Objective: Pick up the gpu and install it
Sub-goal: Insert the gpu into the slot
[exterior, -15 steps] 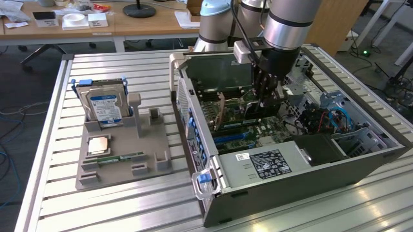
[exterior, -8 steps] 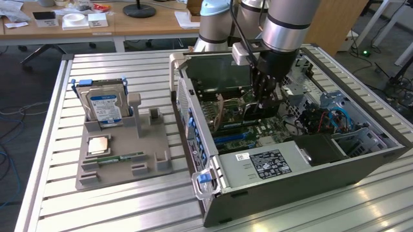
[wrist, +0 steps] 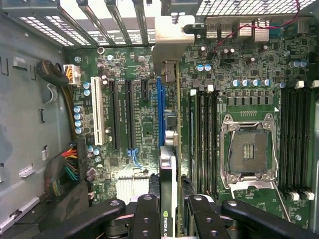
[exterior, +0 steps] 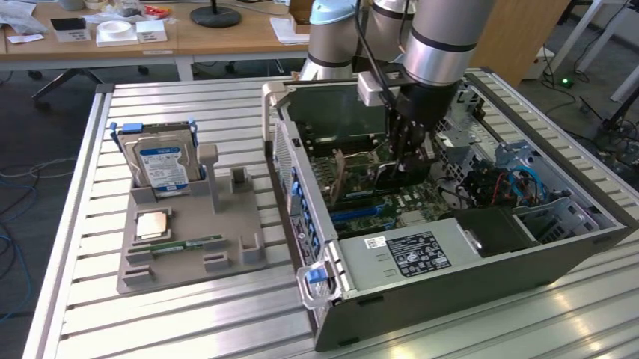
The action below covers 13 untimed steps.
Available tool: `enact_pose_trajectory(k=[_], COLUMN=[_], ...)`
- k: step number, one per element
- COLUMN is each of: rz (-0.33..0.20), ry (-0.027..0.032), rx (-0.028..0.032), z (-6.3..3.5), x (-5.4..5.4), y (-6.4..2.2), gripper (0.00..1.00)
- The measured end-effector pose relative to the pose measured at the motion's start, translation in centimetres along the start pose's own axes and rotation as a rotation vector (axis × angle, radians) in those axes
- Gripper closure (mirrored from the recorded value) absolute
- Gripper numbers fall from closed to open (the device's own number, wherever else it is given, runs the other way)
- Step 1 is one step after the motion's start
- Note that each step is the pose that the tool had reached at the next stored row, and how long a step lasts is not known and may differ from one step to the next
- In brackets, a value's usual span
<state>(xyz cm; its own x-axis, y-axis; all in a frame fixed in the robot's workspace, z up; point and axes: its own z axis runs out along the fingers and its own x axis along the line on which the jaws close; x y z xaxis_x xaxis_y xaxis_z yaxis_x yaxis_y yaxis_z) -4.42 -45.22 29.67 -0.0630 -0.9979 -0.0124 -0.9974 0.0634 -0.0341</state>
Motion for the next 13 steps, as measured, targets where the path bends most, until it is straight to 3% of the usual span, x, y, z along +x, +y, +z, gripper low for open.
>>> enact_pose_trajectory(k=[13], rz=[0.0], ry=[-0.0002], rx=[0.0], z=[0.78], x=[0.51], y=[0.14], gripper=[0.74])
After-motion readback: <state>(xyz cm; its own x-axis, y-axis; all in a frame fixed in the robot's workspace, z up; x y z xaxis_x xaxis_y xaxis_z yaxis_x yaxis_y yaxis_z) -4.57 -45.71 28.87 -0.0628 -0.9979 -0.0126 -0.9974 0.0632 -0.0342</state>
